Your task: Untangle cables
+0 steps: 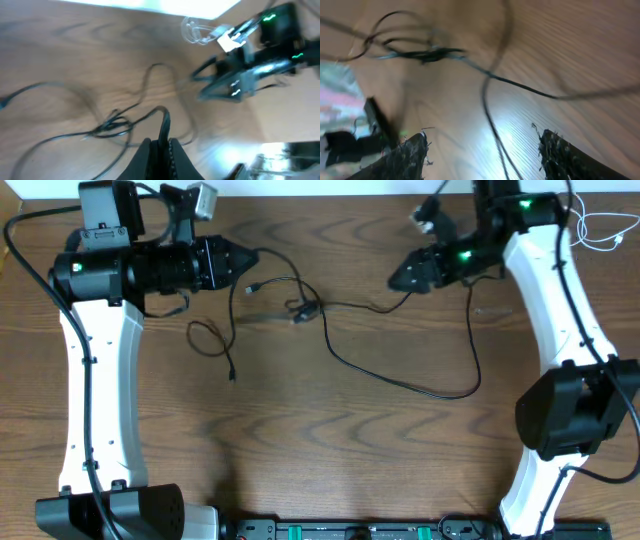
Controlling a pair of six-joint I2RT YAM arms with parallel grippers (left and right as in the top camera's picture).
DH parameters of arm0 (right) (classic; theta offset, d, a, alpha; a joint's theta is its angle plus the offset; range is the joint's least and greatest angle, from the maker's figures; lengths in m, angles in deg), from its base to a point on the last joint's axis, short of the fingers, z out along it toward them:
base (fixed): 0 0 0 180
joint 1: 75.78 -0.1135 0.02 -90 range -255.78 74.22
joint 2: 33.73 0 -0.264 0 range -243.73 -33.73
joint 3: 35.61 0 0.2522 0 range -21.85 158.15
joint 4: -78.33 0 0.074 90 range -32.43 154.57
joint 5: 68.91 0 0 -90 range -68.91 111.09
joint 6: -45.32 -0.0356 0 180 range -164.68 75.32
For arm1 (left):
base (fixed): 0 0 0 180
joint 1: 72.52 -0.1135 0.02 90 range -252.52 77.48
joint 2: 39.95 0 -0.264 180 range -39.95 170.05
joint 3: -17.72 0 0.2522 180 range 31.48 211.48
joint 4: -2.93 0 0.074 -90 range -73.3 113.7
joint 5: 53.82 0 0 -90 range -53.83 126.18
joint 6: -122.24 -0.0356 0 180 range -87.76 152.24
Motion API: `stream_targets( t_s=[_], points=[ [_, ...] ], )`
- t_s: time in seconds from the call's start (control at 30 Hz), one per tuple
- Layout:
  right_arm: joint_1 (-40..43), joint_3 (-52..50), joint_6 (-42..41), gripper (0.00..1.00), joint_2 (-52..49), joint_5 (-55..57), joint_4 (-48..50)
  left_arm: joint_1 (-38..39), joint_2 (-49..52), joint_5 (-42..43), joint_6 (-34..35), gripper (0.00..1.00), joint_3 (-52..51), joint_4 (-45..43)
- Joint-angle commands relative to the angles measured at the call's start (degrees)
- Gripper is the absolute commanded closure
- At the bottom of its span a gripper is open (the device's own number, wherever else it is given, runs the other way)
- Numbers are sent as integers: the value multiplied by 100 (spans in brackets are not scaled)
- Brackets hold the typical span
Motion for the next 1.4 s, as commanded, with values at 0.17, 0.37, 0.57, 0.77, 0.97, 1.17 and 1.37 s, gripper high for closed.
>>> stream_targets(
  t_s=[0.17, 0.37, 0.57, 0.77, 0.97, 1.17, 1.37],
  points=[
    [-966, 17, 776, 30, 175, -17, 428, 7, -133, 1392, 1585, 93, 52, -643],
    [-1449, 13, 658, 22, 118, 1045, 1093, 9, -133, 1738, 2149, 93, 55, -981],
    [-1836, 4, 577, 30, -70, 1707, 1423, 7, -133, 1989, 2166, 93, 55, -1043],
    [-1873, 4, 542, 62, -83, 1808, 1517, 7, -133, 2006, 2166, 93, 55, -1043],
    [-1869, -11, 278, 99, -90, 1961, 1491, 7, -133, 2002, 2162, 93, 55, -1043],
    [-1801, -11, -455, 99, -90, 2011, 1473, 7, -133, 1915, 2162, 93, 52, -1043],
    [-1641, -9, -254, 99, -35, 1541, 1414, 7, -133, 1893, 2159, 93, 52, -1043]
  ],
)
